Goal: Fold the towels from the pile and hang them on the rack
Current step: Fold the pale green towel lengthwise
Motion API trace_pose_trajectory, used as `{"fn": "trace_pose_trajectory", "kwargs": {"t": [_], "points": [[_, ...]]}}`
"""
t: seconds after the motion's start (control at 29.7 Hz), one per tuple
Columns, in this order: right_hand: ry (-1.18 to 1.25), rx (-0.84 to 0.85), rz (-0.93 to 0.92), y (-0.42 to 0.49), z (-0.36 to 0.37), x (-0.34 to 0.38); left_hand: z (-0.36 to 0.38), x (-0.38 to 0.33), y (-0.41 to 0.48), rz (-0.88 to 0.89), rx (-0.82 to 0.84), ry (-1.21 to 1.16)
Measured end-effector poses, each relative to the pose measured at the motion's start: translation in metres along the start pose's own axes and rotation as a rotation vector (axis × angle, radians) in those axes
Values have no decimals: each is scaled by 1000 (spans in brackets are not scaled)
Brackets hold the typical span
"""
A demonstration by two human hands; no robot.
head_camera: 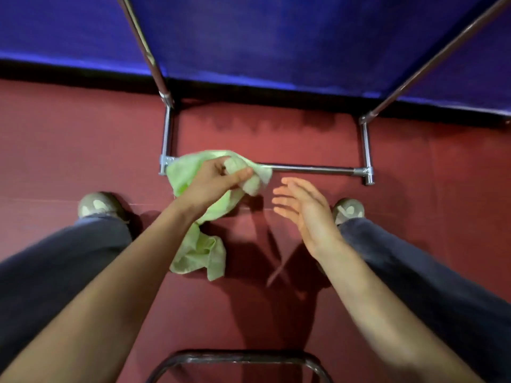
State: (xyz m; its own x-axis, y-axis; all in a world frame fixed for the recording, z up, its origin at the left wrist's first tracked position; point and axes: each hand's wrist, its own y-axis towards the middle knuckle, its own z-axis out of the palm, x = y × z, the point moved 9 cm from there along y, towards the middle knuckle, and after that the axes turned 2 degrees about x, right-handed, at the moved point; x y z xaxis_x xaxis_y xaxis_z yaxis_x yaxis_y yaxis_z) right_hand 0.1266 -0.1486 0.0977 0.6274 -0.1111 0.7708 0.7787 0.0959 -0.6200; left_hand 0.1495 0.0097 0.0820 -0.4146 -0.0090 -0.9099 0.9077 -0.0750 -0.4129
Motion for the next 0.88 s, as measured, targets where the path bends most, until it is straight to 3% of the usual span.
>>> {"fn": "trace_pose_trajectory", "kwargs": {"t": [0.24, 0.34, 0.54, 0.88], "points": [[-166, 202, -424, -127, 33, 121, 42, -148, -123, 164, 333, 178], [-273, 311, -502, -167, 50, 144, 58, -172, -160, 171, 417, 226], [-352, 367, -559, -264, 48, 155, 95, -202, -251, 250, 435, 385], [-471, 339, -643, -316, 34, 134, 99, -192, -298, 278, 364, 385]]}}
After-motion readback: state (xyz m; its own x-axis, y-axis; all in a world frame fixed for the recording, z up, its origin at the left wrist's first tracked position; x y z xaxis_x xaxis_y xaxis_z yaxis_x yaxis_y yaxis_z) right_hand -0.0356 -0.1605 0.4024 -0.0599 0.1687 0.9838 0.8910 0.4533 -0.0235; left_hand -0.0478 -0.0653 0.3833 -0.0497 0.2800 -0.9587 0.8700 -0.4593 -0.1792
